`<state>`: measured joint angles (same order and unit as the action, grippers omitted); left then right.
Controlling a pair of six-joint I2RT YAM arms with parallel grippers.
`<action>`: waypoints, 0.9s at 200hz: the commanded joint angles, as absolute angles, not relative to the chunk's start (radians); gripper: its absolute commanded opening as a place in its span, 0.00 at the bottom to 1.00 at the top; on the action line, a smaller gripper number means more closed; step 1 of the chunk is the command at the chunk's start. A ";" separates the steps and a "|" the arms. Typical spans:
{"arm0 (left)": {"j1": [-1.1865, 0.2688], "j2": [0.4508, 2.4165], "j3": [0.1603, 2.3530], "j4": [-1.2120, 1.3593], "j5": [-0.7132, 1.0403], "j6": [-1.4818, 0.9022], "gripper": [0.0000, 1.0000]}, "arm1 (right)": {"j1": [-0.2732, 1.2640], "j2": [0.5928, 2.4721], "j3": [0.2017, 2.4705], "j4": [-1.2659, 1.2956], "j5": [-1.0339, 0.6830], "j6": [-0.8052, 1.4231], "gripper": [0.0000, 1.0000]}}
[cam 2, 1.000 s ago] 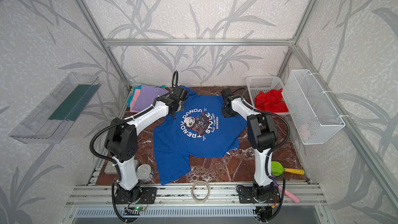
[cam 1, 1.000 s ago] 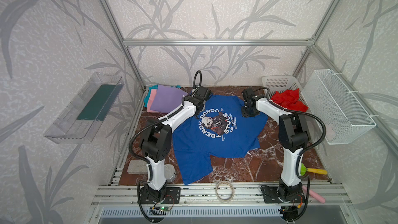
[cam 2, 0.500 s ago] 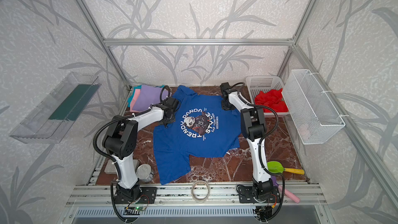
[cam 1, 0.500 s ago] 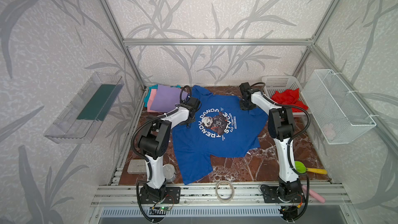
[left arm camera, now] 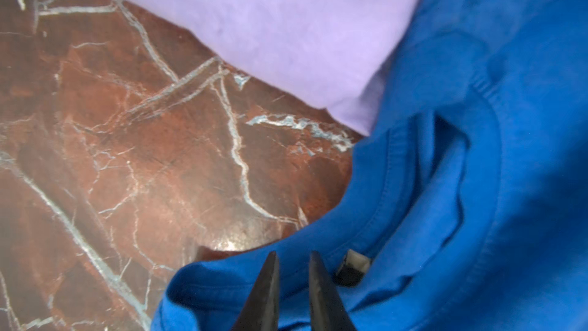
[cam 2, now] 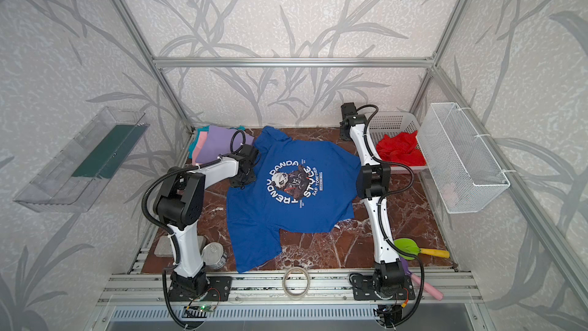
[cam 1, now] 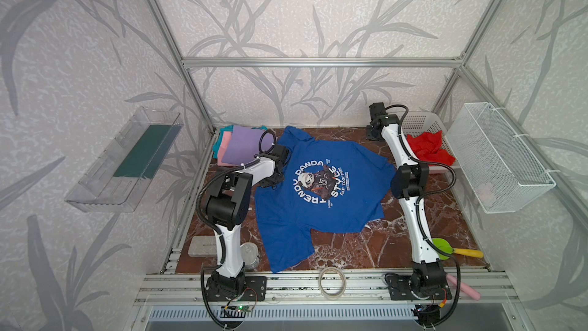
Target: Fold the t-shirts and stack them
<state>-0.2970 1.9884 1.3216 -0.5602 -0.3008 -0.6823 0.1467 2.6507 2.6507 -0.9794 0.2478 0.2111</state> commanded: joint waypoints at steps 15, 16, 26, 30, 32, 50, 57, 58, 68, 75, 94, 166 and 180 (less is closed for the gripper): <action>-0.298 1.959 1.338 -0.570 -0.274 -0.709 0.20 | 0.231 2.262 2.124 -0.716 0.186 0.206 0.18; -0.298 1.958 1.337 -0.571 -0.273 -0.710 0.20 | 0.232 2.258 2.111 -0.711 0.185 0.207 0.18; -0.300 1.948 1.334 -0.569 -0.267 -0.710 0.20 | 0.237 2.193 2.012 -0.687 0.182 0.218 0.20; -0.301 1.944 1.333 -0.569 -0.268 -0.710 0.20 | 0.238 2.174 1.980 -0.685 0.183 0.222 0.21; -0.302 1.942 1.332 -0.567 -0.266 -0.710 0.20 | 0.238 2.166 1.959 -0.684 0.184 0.222 0.22; -0.307 1.932 1.333 -0.568 -0.261 -0.712 0.20 | 0.238 2.107 1.838 -0.673 0.204 0.232 0.22; -0.308 1.931 1.330 -0.567 -0.254 -0.714 0.20 | 0.238 2.091 1.797 -0.663 0.207 0.230 0.20; -0.308 1.930 1.329 -0.567 -0.254 -0.715 0.20 | 0.237 2.089 1.791 -0.662 0.207 0.229 0.19; -0.310 1.929 1.319 -0.563 -0.246 -0.718 0.19 | 0.235 2.076 1.745 -0.647 0.198 0.221 0.12; -0.312 1.929 1.309 -0.559 -0.246 -0.721 0.19 | 0.235 2.077 1.724 -0.643 0.191 0.215 0.08; -0.311 1.929 1.288 -0.552 -0.249 -0.725 0.19 | 0.236 2.117 1.719 -0.673 0.194 0.210 0.02; -0.305 1.943 1.281 -0.548 -0.257 -0.724 0.19 | 0.210 2.308 1.867 -0.766 0.206 0.245 0.00; -0.305 1.946 1.278 -0.544 -0.261 -0.721 0.18 | 0.190 2.343 1.923 -0.804 0.206 0.258 0.00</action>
<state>-0.3073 1.9583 1.2945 -0.5442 -0.2440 -0.7010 0.2276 2.2967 1.8301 -0.7422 0.2001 0.2234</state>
